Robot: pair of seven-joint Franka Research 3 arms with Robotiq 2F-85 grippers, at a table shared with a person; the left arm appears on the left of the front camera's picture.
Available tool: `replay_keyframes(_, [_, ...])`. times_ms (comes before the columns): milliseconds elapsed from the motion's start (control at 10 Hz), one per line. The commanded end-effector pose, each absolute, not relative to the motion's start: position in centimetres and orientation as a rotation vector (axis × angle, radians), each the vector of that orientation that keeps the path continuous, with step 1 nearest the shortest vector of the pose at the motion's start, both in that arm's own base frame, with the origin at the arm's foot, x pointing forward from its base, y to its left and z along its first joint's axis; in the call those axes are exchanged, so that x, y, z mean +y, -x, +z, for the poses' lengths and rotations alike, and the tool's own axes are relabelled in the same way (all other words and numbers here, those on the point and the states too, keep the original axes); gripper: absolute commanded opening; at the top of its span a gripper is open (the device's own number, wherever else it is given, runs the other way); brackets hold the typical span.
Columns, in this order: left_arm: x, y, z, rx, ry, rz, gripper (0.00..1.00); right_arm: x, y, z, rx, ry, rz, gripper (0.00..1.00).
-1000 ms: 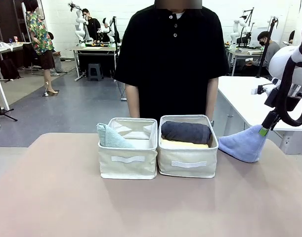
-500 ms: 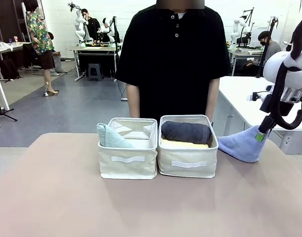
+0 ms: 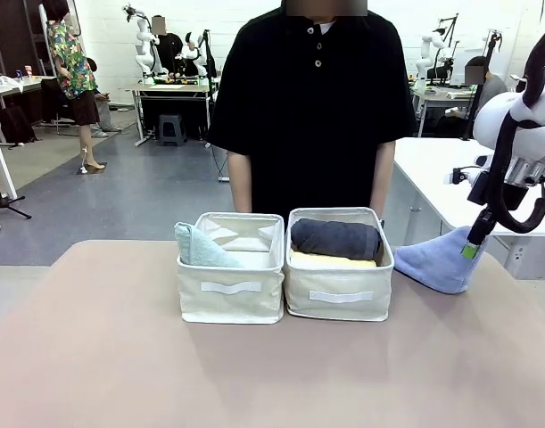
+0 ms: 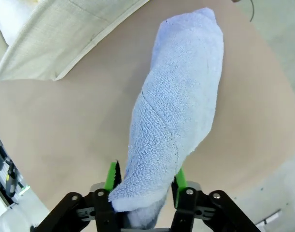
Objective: Sort the towels based on their folding style.
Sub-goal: Pick up another triangle-folded towel from the table and place it in the left Fabric basket.
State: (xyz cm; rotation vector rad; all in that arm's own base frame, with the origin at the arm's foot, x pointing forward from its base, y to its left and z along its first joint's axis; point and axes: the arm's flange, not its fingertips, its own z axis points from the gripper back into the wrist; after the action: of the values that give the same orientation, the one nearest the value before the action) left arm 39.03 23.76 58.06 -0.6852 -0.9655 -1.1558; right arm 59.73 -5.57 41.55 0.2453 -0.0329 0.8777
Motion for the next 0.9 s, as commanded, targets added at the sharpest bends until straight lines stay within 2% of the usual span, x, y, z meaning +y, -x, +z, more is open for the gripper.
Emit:
replay_keyframes(0, [23.8, -39.0, 58.2, -0.993, 0.685, -1.163, 1.00, -5.8, -60.2, 41.5, -0.028, -0.254, 0.900, 0.00])
replay_keyframes(400, [23.8, -39.0, 58.2, -0.993, 0.685, -1.163, 1.00, -5.8, -60.2, 41.9, -0.007, -0.239, 0.894, 0.00])
replay_keyframes(500, [23.8, -39.0, 58.2, -0.993, 0.685, -1.163, 1.00, -5.6, -59.9, 43.0, 0.060, -0.211, 0.845, 0.00])
replay_keyframes(800, [23.8, -39.0, 58.2, -0.993, 0.685, -1.163, 1.00, -1.2, -55.1, 54.3, 0.195, -0.081, 0.818, 0.00])
